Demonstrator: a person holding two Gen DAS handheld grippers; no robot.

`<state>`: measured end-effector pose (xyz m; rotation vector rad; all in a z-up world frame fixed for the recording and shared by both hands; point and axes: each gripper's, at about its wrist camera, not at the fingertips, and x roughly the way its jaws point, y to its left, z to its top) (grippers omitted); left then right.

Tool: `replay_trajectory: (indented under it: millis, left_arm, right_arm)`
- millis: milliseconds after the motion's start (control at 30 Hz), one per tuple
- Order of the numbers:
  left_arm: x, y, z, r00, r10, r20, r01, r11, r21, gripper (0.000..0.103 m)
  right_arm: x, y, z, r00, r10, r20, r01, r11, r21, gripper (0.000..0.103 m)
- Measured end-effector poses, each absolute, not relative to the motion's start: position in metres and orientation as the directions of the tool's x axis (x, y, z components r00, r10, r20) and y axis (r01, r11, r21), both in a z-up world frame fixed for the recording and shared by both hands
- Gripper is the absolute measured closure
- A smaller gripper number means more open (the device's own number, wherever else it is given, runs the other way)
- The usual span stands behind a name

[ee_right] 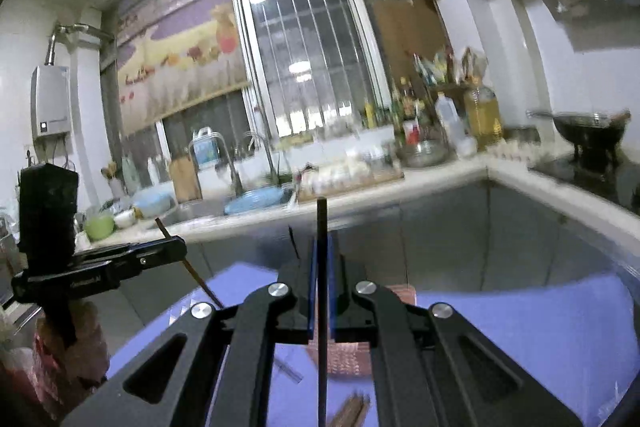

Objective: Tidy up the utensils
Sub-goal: 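Lower the chopstick into the pink holder and open the left tool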

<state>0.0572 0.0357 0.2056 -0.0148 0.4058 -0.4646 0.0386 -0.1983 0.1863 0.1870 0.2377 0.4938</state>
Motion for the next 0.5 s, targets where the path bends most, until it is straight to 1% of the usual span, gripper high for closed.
replay_trajectory:
  millis: [100, 167, 233, 333, 500]
  left_arm:
    - [0.082, 0.030, 0.227, 0.831, -0.426, -0.357, 0.421, 0.902, -0.096, 0.099]
    - [0.104, 0.024, 0.235, 0.848, -0.397, -0.351, 0.398, 0.914, -0.074, 0.099]
    - [0.124, 0.020, 0.235, 0.847, -0.387, -0.364, 0.388, 0.919, -0.075, 0.099]
    - [0.150, 0.017, 0.225, 0.849, -0.368, -0.381, 0.368, 0.927, -0.074, 0.099]
    - [0.177, 0.018, 0.204, 0.832, -0.373, -0.411, 0.370, 0.925, -0.089, 0.099]
  right_arm:
    - [0.073, -0.186, 0.215, 0.877, 0.463, -0.129, -0.432, 0.876, 0.213, 0.098]
    - [0.092, -0.181, 0.221, 0.888, 0.448, -0.106, -0.420, 0.883, 0.209, 0.098]
    - [0.113, -0.172, 0.221, 0.895, 0.437, -0.092, -0.412, 0.887, 0.211, 0.098]
    - [0.146, -0.159, 0.206, 0.892, 0.439, -0.109, -0.410, 0.886, 0.217, 0.098]
    - [0.169, -0.147, 0.174, 0.880, 0.451, -0.150, -0.419, 0.886, 0.201, 0.098]
